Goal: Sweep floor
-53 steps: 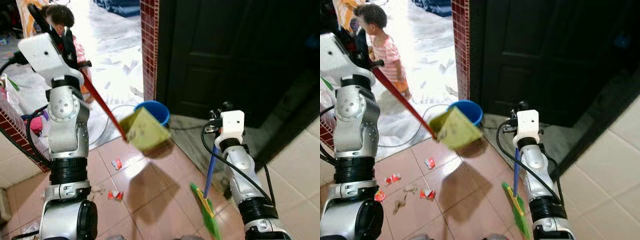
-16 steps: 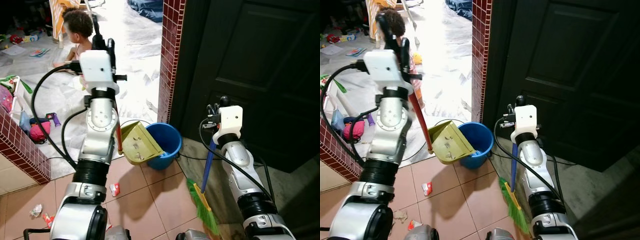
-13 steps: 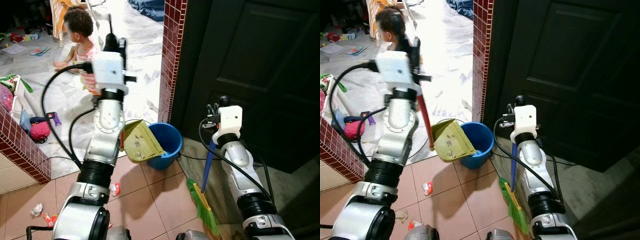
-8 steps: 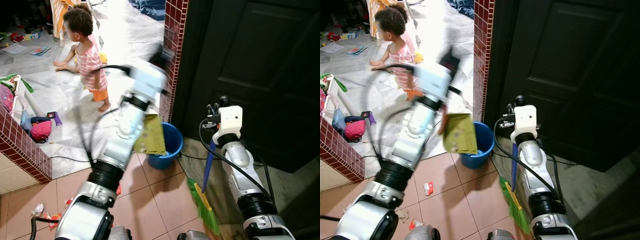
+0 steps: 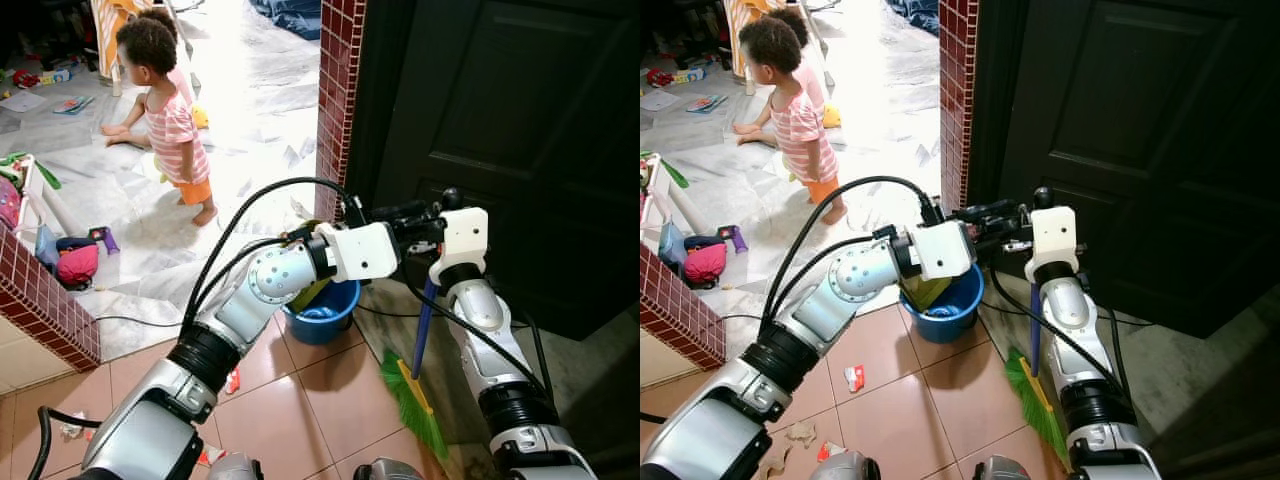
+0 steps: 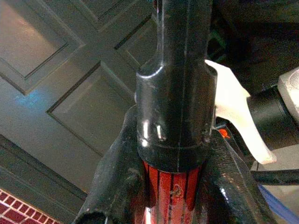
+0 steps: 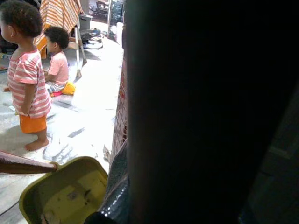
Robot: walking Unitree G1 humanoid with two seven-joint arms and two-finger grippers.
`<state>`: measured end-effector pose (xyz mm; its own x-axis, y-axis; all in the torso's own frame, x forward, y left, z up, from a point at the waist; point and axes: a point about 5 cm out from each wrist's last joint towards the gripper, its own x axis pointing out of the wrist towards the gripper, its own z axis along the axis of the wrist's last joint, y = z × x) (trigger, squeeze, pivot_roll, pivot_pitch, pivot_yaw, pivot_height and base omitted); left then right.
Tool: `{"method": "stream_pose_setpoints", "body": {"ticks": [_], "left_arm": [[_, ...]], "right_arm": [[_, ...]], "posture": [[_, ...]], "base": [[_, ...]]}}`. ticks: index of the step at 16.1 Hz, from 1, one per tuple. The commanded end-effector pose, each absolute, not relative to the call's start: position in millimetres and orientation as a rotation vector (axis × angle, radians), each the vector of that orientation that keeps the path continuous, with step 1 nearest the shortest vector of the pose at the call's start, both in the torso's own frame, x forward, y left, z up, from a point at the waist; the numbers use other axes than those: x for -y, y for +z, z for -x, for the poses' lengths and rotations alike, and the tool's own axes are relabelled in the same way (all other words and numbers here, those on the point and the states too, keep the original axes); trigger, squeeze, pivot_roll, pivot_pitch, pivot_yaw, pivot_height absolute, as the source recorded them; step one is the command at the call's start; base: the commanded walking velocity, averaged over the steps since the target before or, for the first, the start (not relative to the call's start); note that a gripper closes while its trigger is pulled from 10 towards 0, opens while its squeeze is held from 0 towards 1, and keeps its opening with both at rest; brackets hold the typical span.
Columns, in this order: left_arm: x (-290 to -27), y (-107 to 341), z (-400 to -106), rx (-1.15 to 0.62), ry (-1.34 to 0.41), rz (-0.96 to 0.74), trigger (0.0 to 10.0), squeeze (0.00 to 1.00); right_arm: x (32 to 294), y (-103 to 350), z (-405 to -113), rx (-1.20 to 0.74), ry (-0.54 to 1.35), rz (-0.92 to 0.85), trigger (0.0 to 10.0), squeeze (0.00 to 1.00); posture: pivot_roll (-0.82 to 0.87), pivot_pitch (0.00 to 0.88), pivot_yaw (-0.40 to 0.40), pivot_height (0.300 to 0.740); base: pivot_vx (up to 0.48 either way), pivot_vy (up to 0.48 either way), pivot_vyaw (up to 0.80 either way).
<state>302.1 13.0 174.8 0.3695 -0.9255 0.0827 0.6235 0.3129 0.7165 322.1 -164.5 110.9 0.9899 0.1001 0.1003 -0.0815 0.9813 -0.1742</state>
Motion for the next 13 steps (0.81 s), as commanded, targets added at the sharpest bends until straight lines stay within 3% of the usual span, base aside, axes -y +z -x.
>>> {"method": "stream_pose_setpoints", "body": {"ticks": [1,5,10,12,13], "left_arm": [[-14,184,-306,0.578,-1.103,-0.747,10.0,0.0],[-16,192,-307,0.616,-1.101,-0.756,10.0,0.0],[-23,228,-315,0.787,-0.903,-0.68,10.0,0.0],[-11,220,-302,0.804,-1.004,-0.681,10.0,0.0],[-12,220,-306,0.78,-0.973,-0.634,10.0,0.0]], "right_arm": [[166,119,-324,0.147,0.081,0.178,10.0,0.0],[163,118,-324,0.146,0.091,0.178,10.0,0.0],[160,119,-324,0.15,0.103,0.182,10.0,0.0],[158,119,-325,0.151,0.115,0.188,10.0,0.0],[158,120,-325,0.157,0.117,0.193,10.0,0.0]], "posture": [[-0.04,0.0,0.009,0.74],[-0.04,0.0,0.0,0.74],[-0.05,0.0,-0.009,0.74],[-0.05,0.0,-0.011,0.74],[-0.05,0.0,-0.007,0.74]], "base": [[0.0,0.0,0.0],[0.0,0.0,0.0],[0.0,0.0,0.0],[0.0,0.0,0.0],[0.0,0.0,0.0]]}}
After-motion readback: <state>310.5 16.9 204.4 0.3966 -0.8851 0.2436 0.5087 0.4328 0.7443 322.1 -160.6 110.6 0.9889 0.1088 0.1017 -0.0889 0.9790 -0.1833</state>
